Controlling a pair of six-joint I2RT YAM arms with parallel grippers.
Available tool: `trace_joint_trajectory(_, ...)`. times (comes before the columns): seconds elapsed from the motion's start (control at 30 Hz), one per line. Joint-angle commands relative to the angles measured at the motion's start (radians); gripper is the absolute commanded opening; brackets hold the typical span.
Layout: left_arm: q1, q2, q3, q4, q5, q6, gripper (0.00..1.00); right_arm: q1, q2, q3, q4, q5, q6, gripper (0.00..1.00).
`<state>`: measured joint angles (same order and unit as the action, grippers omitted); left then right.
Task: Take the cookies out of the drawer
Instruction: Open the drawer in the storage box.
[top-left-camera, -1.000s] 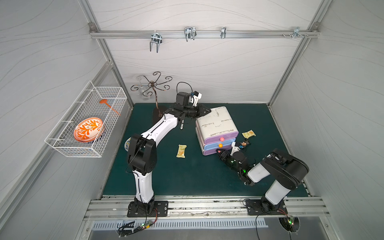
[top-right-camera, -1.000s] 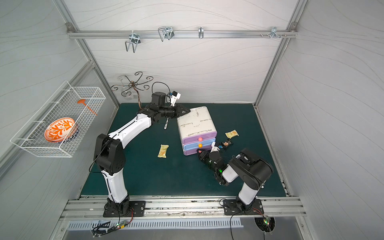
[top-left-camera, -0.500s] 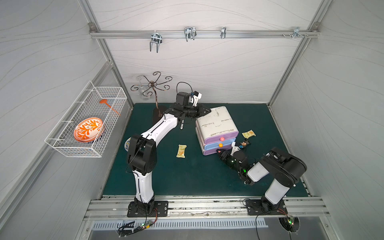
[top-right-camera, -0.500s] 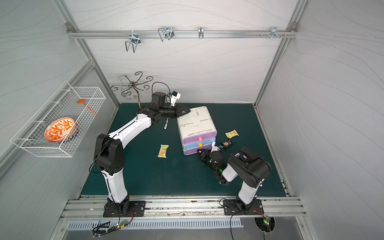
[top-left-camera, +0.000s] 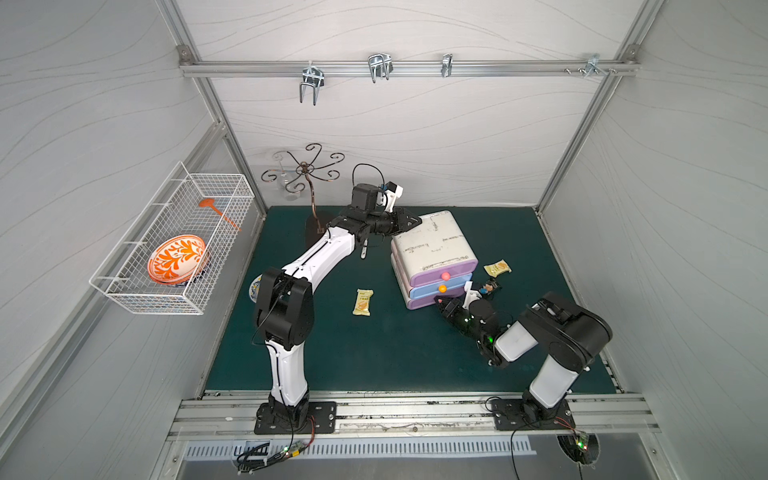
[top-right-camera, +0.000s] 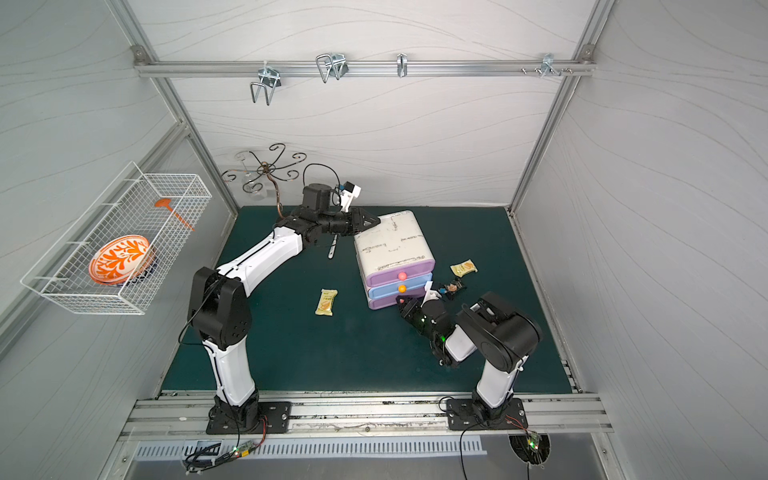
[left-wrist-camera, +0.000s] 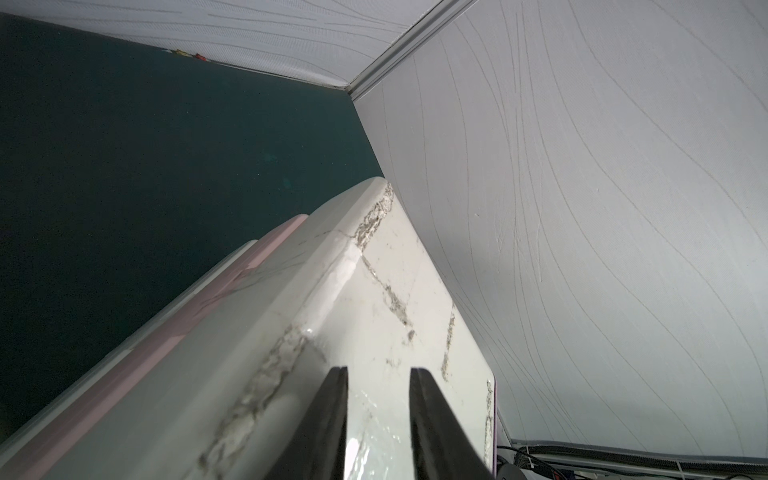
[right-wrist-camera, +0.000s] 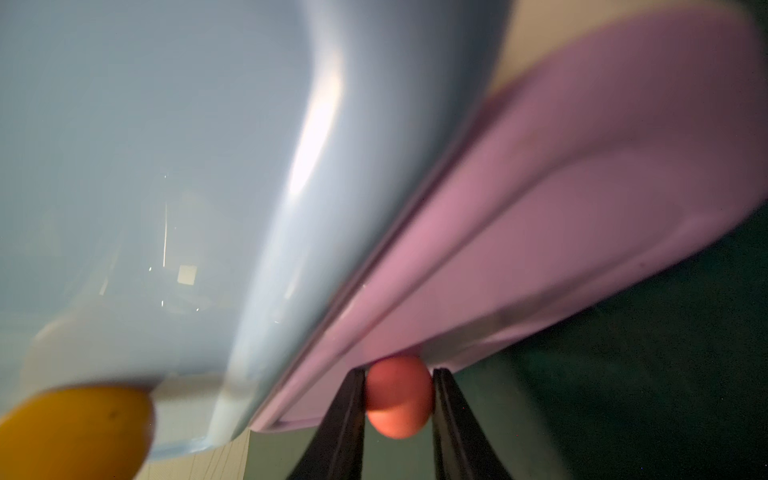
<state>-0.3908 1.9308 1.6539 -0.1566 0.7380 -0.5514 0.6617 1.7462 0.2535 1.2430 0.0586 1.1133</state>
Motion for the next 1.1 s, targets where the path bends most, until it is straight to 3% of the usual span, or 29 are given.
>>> trace_joint_trajectory(0.0, 0.003, 0.098, -0.059, -0.207, -0.055, 0.019, 0.32, -0.011, 0.023, 0.029, 0.039, 0.012, 0.013, 0.25)
trace_joint_trajectory(0.27, 0.003, 0.101, -0.061, -0.204, -0.057, 0.014, 0.32, -0.003, -0.022, 0.004, -0.008, 0.013, 0.005, 0.17)
trace_joint_trajectory(0.83, 0.003, 0.103, -0.061, -0.198, -0.066, 0.005, 0.33, 0.139, 0.086, -0.088, 0.072, 0.092, 0.060, 0.13)
trace_joint_trajectory(1.07, 0.004, 0.098, -0.066, -0.200, -0.060, -0.002, 0.38, 0.134, 0.100, -0.075, 0.060, 0.079, 0.086, 0.13)
